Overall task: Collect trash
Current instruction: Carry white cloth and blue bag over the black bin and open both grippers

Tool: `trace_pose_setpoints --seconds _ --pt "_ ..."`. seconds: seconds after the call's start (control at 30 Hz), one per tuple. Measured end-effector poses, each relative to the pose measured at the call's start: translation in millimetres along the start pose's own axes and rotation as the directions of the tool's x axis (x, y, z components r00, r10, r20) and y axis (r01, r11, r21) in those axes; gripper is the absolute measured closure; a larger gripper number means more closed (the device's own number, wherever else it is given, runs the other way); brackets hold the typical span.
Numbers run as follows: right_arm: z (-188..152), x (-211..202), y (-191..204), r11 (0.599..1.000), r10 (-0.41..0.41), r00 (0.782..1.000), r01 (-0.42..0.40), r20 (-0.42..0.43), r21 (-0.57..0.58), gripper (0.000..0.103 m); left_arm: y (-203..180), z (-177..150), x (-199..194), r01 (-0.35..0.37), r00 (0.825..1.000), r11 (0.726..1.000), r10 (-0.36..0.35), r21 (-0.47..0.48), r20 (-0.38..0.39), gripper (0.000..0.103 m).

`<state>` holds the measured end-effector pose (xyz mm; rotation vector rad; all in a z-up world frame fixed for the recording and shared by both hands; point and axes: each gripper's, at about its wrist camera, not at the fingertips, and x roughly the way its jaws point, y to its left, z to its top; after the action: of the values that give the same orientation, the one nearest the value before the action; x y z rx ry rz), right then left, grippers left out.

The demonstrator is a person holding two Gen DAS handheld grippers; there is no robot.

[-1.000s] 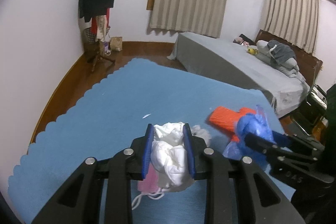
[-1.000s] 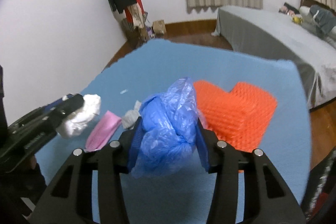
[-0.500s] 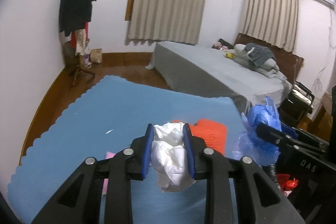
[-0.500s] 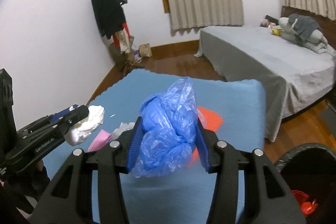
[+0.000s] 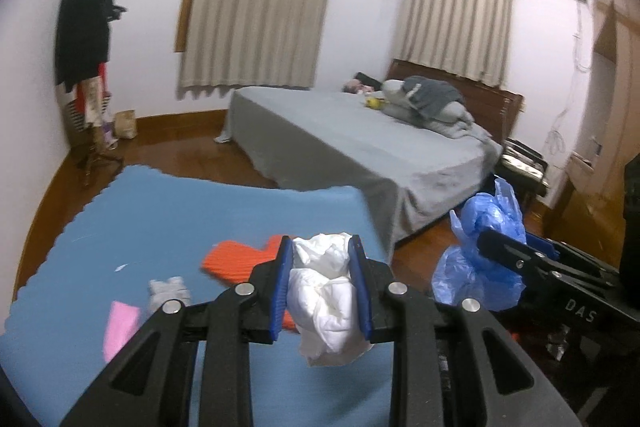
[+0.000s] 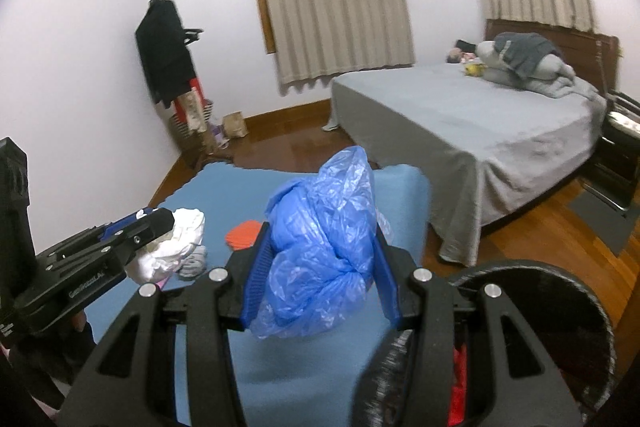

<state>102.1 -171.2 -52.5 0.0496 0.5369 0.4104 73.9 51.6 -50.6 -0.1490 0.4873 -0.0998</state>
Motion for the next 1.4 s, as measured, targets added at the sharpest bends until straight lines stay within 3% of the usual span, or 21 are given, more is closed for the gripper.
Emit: trace_pose_setpoints --seconds 0.6,1.27,1.33,1.4 --pt "-33.5 -53.7 -90.6 0.974 -0.209 0.978 0.207 0.014 0.09 0.057 -100.6 -5.6 21.5 0.195 0.981 0.976 -0.192 0.098 -0.039 0.075" --pt "-75.6 -68.7 -152.9 0.923 -0.344 0.937 0.35 -0.067 0.157 0.057 -184.3 -31.5 69.8 0.354 0.931 0.919 -0.33 0.173 -0.153 0.075" --pt "-79.9 -66.9 -157.2 0.914 -0.363 0.928 0.372 -0.087 0.158 0.052 -190.4 -33.3 74.2 0.372 0.923 0.912 -0.344 0.172 -0.17 0.074" --pt "-84.1 -67.8 -162.0 0.906 -0.378 0.921 0.389 -0.092 0.167 0.041 -196.6 -34.5 80.5 0.379 0.919 0.909 -0.348 0.174 -0.184 0.07"
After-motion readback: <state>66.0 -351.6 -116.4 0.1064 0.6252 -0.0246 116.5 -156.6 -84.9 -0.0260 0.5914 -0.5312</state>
